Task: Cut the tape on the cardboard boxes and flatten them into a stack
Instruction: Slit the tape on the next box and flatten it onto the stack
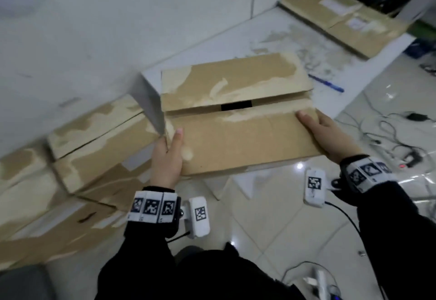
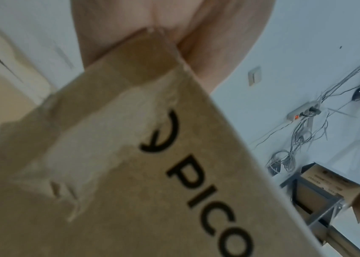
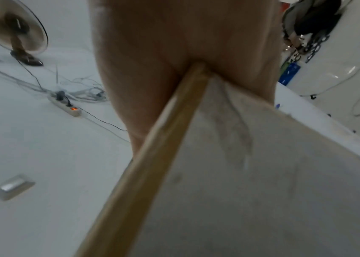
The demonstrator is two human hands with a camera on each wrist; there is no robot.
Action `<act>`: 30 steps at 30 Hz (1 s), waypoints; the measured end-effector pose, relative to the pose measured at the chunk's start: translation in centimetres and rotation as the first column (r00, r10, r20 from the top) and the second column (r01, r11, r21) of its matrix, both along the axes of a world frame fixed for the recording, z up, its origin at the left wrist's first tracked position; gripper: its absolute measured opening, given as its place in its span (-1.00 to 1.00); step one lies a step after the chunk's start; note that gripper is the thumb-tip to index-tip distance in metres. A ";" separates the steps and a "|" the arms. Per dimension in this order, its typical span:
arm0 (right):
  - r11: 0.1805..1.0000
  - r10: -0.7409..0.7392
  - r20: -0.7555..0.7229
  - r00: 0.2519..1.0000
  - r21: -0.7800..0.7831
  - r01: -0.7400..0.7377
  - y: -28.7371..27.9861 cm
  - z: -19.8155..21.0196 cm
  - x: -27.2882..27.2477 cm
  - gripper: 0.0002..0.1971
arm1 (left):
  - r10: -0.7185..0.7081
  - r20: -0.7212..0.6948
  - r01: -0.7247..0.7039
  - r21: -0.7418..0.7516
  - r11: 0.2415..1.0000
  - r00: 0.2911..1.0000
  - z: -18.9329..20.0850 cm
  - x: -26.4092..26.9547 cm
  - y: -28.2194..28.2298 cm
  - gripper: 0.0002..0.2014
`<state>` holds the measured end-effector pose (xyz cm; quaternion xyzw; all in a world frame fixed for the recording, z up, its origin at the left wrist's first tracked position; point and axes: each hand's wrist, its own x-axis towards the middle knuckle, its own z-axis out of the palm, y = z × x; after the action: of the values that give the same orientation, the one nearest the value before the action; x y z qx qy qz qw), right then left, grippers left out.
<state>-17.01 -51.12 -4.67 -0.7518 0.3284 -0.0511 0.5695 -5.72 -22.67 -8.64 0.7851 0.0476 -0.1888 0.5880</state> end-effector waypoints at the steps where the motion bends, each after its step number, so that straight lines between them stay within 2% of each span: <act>1: 1.000 0.024 -0.021 0.999 -0.013 -0.025 -2.1 0.1 0.5 -0.73 | 0.009 -0.019 -0.010 -0.025 1.000 1.000 -0.4 0.3 -1.9 -0.40; 3: 0.997 0.071 -0.052 0.996 -0.008 -0.071 -6.4 0.0 2.0 -0.68 | 0.028 -0.028 -0.030 -0.066 0.997 0.999 -1.0 1.0 -5.7 -0.25; 7: 0.987 0.158 -0.082 0.984 0.023 -0.157 -13.4 -1.1 7.2 -0.49 | 0.063 -0.018 -0.064 -0.051 0.997 0.998 -2.3 4.2 -11.6 -0.35; 13: 0.956 0.289 -0.162 0.943 0.095 -0.277 -22.3 -3.1 19.0 -0.25 | 0.232 -0.008 -0.232 -0.102 0.967 0.973 -4.6 11.2 -19.5 -0.30; 16: 0.940 0.335 -0.182 0.924 0.135 -0.314 -25.1 -3.5 22.9 -0.01 | 0.284 0.007 -0.283 -0.045 0.958 0.959 -4.1 13.3 -22.7 -0.31; 17: 0.932 0.352 -0.170 0.921 0.157 -0.327 -25.7 -3.7 23.5 -0.05 | 0.307 0.017 -0.307 -0.016 0.952 0.952 -4.0 13.7 -23.4 -0.31; 20: 0.927 0.342 -0.104 0.934 0.201 -0.317 -27.1 -5.0 24.5 -0.35 | 0.340 0.074 -0.345 0.076 0.936 0.938 -3.4 14.0 -24.5 -0.37; 22: 0.933 0.334 -0.046 0.942 0.161 -0.323 -27.2 -5.5 24.0 -0.46 | 0.318 0.128 -0.335 0.146 0.931 0.939 -3.2 14.3 -24.3 -0.46; 24: 0.965 0.244 0.031 0.969 0.097 -0.246 -26.0 -5.8 22.0 -0.59 | 0.252 0.210 -0.302 0.257 0.918 0.945 -2.1 15.5 -24.1 -0.46; 26: 0.970 0.179 0.101 0.979 0.150 -0.193 -24.6 -6.9 18.7 -0.52 | 0.161 0.321 -0.302 0.461 0.834 0.933 -0.9 17.4 -24.1 -0.37; 28: 0.910 0.150 0.080 0.985 0.378 -0.169 -24.0 -6.9 15.9 -0.46 | 0.053 0.356 -0.301 0.692 0.656 0.933 0.5 18.5 -24.6 -0.32; 29: 0.880 0.112 0.048 0.992 0.458 -0.122 -24.9 -7.0 15.7 -0.46 | 0.022 0.373 -0.315 0.748 0.584 0.928 1.2 18.3 -25.2 -0.35; 30: 0.865 0.063 0.021 0.998 0.498 -0.065 -26.5 -6.9 16.2 -0.47 | 0.022 0.399 -0.342 0.755 0.559 0.917 2.0 17.6 -26.1 -0.38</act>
<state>-0.78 -77.59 -11.56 -0.5898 0.3042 0.0530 0.7462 11.86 -48.77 -6.62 0.9765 0.1072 0.0578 0.1776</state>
